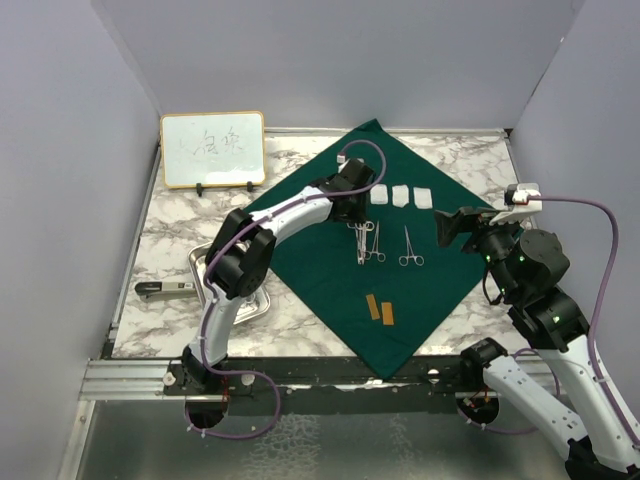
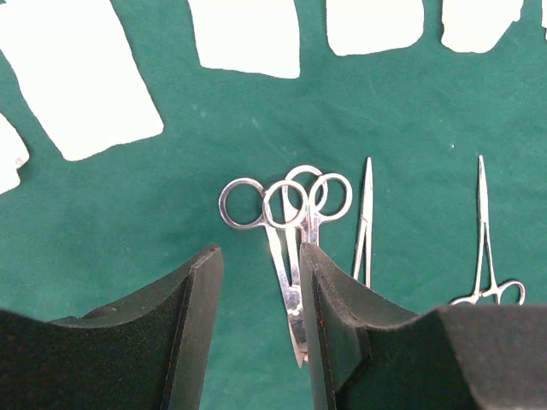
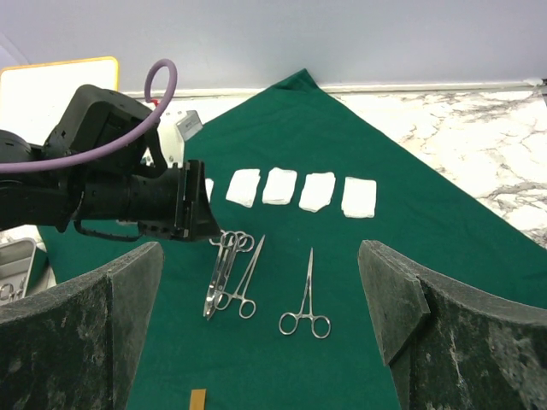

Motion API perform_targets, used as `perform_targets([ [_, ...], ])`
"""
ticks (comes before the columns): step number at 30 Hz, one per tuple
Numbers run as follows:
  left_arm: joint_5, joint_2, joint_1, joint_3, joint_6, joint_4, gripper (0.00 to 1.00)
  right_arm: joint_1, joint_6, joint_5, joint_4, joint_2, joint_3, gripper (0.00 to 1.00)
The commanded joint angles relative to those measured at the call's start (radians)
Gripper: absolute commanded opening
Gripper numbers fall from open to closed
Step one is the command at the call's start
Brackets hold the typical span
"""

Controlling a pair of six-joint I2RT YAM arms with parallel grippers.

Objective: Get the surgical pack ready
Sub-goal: Pick up the medical item from the surgical kit.

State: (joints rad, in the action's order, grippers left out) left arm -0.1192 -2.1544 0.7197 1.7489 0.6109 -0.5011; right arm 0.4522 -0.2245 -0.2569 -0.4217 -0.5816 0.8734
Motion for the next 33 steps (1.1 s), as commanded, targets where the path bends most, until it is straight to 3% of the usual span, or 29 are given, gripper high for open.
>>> perform_targets([
  [1, -0.039, 0.014, 0.032, -0.002, 0.032, -0.047, 0.44, 0.005, -0.009, -0.017, 0.008, 0.003, -0.010, 1.00],
  [11, -0.117, -0.044, 0.070, 0.075, 0.096, -0.115, 0.39, 0.005, -0.010, -0.015, 0.010, -0.002, -0.010, 1.00],
  [25, -0.118, -0.111, 0.046, 0.156, 0.026, -0.127, 0.23, 0.005, -0.009, -0.018, 0.008, 0.005, -0.011, 1.00],
  [33, -0.110, -0.150, 0.037, 0.203, -0.006, -0.129, 0.20, 0.005, -0.009, -0.022, 0.007, 0.006, -0.011, 1.00],
])
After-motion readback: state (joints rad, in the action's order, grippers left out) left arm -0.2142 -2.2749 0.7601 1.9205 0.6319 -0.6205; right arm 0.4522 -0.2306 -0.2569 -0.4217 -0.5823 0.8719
